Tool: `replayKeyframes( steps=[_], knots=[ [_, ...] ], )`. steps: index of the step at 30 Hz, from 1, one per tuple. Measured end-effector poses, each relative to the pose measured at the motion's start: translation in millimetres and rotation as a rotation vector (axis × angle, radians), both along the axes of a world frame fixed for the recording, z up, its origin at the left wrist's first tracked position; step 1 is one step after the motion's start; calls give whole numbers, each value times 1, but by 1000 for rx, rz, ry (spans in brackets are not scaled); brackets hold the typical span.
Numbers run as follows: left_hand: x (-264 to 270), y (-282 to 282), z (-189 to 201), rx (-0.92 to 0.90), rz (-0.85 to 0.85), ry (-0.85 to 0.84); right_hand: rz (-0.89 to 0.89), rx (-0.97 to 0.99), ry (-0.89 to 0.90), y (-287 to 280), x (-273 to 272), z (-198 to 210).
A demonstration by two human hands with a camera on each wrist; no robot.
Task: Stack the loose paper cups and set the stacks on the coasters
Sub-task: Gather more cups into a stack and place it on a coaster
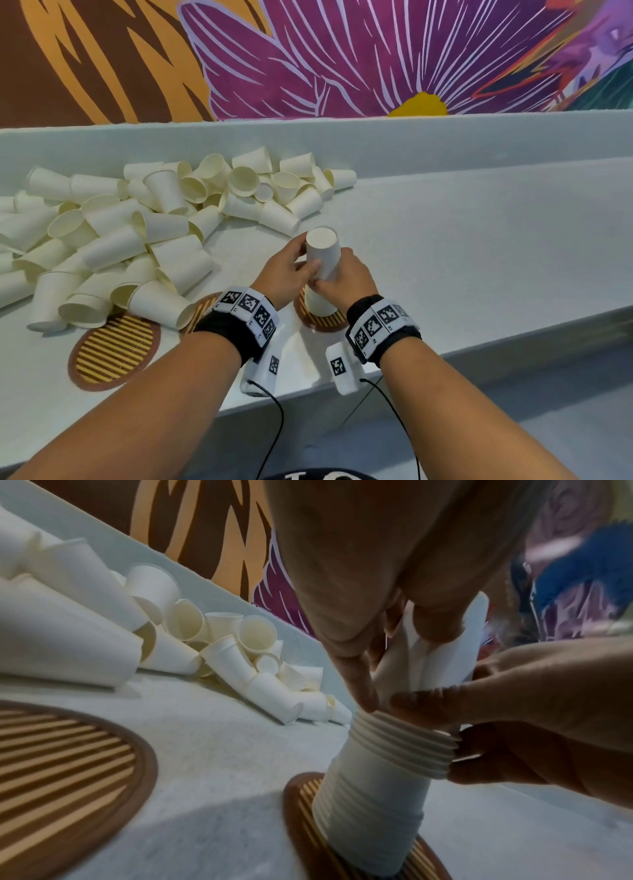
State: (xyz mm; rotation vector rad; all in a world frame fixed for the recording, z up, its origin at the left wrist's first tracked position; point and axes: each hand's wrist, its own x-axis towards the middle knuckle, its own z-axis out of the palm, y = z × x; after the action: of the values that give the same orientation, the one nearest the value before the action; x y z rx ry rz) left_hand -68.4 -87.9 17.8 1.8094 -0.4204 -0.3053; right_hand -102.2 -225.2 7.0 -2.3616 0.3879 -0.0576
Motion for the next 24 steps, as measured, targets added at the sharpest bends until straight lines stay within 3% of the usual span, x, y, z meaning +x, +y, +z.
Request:
replayKeyframes(
  steps=[6,9,16,24],
  knots=[
    [-5,0,-28,204,-32,46,17,116,64,-6,-9,-27],
    [-9,0,-39,256,-30,149,21,184,76,-8,-9,-33],
    [-9,-3,-57,243,-19,321,5,258,52,-12,-8,-47],
    [2,-24,-61,208,-30,372,-29,250,54,-31,0,-48]
  ],
)
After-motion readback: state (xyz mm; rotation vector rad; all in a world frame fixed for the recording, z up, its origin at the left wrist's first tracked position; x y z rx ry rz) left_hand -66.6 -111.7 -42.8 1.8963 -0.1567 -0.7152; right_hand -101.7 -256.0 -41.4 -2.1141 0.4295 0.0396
